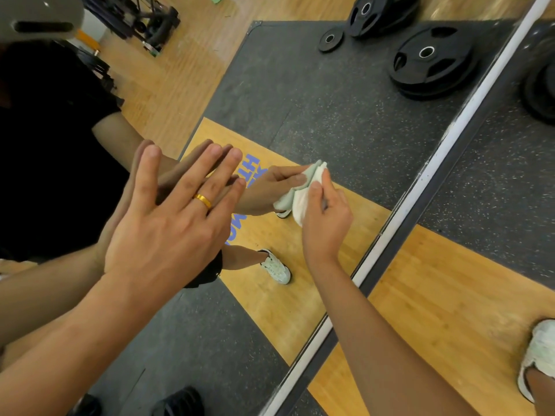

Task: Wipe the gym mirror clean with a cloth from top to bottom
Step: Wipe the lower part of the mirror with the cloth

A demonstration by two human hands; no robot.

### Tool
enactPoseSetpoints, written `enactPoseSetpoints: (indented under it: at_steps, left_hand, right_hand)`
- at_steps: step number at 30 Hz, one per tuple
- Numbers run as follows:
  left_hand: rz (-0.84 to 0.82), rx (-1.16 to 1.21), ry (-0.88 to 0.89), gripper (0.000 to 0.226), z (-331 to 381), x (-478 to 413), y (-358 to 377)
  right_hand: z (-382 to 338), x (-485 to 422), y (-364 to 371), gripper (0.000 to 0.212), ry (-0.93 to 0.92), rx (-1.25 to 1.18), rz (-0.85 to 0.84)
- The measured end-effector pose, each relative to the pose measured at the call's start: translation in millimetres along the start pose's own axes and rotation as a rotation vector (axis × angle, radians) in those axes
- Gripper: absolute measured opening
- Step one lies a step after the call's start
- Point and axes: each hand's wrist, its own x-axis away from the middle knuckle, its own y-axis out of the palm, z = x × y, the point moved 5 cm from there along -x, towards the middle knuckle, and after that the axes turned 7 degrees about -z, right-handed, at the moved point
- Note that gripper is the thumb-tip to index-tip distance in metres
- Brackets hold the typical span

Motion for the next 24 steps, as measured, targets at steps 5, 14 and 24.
enactPoseSetpoints:
  at_steps: [5, 14, 24]
  left_hand:
    - [-0.012, 0.056, 0.001, 0.06, 2, -4, 0]
    - [0.133, 0.224, -0.029, 0.045, 37, 28, -13]
    - [-0.077, 0.147, -0.107, 0.06, 44, 160, 24]
  right_hand:
    - [-18, 75, 21, 0.038, -0.338, 0.056, -0.183]
    - [83, 92, 3, 0.04, 0.014, 0.247, -0.093]
    - [73, 115, 13, 0.05, -0.019, 0.207, -0.14]
